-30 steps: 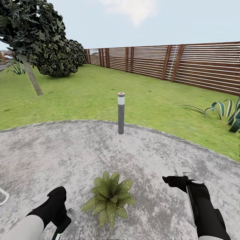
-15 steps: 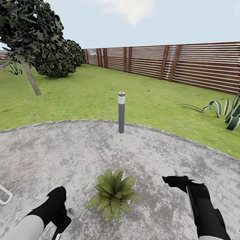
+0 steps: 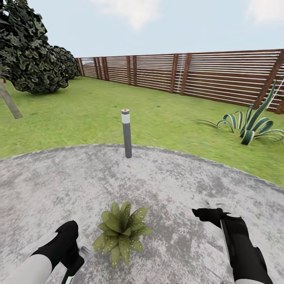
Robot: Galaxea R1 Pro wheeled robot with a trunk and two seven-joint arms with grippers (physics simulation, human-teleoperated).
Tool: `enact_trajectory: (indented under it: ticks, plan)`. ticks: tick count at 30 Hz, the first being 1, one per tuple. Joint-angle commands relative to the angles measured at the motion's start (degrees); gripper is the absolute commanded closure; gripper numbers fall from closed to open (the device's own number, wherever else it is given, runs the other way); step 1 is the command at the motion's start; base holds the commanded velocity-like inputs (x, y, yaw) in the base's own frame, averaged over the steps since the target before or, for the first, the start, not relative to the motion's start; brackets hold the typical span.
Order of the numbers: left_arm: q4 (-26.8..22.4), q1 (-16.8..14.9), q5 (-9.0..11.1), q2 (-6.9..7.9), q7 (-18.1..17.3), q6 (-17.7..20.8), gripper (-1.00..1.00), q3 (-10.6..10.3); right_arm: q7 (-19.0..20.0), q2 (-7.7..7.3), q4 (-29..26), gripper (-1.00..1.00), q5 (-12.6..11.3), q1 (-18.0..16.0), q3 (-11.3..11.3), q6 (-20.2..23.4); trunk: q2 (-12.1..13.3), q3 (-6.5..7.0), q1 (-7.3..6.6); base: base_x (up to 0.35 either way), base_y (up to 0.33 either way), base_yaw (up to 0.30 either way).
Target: Pick up the pesticide atomizer in the garden and spray insectifuge to fully cover both potted plants in the garden.
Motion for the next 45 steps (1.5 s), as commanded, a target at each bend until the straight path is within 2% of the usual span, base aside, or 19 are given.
enact_trajectory:
  ticks: [1, 11, 23, 30, 41, 45]
  plan:
    - [-0.1, 0.0, -0.4, 0.06, -0.6, 0.3, 1.00, -0.2, 0.6, 0.07, -0.1, -1.00, 0.6, -0.1, -0.1, 0.1, 0.0, -0.05, -0.01, 0.000, 0.000, -0.294]
    - [-0.2, 0.0, -0.4, 0.06, -0.6, 0.3, 1.00, -0.1, 0.6, 0.07, -0.1, -1.00, 0.6, -0.1, -0.1, 0.1, 0.0, -0.05, -0.01, 0.000, 0.022, -0.290]
    - [-0.2, 0.0, -0.4, 0.05, -0.6, 0.3, 1.00, -0.1, 0.6, 0.07, -0.1, -1.00, 0.6, -0.1, -0.1, 0.1, 0.0, -0.05, -0.01, 0.000, 0.281, -0.122]
    - [-0.2, 0.0, -0.3, -0.02, -0.6, 0.3, 1.00, -0.1, 0.6, 0.07, -0.1, -1.00, 0.6, -0.1, -0.1, 0.1, 0.0, -0.05, -0.01, 0.000, 0.299, -0.253]
    - [-0.2, 0.0, -0.3, -0.03, -0.6, 0.3, 1.00, -0.1, 0.6, 0.07, -0.1, -1.00, 0.6, -0.1, -0.1, 0.1, 0.0, -0.05, -0.01, 0.000, 0.039, -0.276]
    - [-0.2, 0.0, -0.3, -0.03, -0.6, 0.3, 1.00, 0.3, 0.6, 0.07, -0.1, -1.00, 0.6, -0.1, -0.2, 0.1, 0.0, -0.05, -0.01, 0.000, 0.206, -0.052]
